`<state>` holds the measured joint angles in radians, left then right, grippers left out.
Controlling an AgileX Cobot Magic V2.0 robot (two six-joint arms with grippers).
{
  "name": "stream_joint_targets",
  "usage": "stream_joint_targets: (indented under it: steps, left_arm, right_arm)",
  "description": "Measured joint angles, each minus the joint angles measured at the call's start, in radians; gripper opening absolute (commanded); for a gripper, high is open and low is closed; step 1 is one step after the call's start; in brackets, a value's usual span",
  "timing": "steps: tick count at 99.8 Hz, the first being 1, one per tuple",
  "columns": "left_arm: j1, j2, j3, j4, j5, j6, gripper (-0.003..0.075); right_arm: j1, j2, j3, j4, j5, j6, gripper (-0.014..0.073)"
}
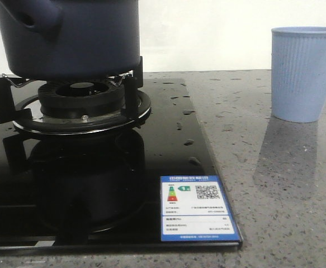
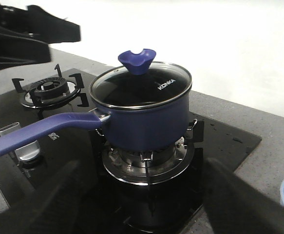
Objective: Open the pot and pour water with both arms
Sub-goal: 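Grasp the purple lid knob with the left gripper and lift the lid, then move the right gripper toward the light blue ribbed cup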
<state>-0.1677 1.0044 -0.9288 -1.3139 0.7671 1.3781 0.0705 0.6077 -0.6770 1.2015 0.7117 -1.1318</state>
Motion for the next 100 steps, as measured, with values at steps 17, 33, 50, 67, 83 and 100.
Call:
stream_joint_targets:
  steps: [17,33,50,67,83,100]
  left_arm:
    - [0.000,0.112,-0.060,0.007,-0.059,0.056,0.0589]
    - [0.000,0.220,-0.114,-0.020,-0.070,0.112,0.0589]
    - [0.000,0.310,-0.150,-0.043,-0.091,0.129,0.0589]
    - [0.000,0.373,-0.160,-0.095,-0.100,0.152,0.0589]
    - [0.000,0.425,-0.162,-0.119,-0.105,0.173,0.0589]
    - [0.000,0.449,-0.170,-0.141,-0.083,0.187,0.0529]
  right_arm:
    - [0.000,0.000,0.000,0.000,-0.002,-0.001,0.0496]
    - [0.002,0.000,0.000,0.000,-0.002,-0.001,0.0496]
    - [0.010,0.000,0.000,0.000,-0.002,-0.001,0.0496]
    - [0.010,0.000,0.000,0.000,-0.002,-0.001,0.0496]
    - [0.010,0.000,0.000,0.000,-0.002,-0.001,0.0496]
    - [0.010,0.000,0.000,0.000,-0.002,-0.002,0.0496]
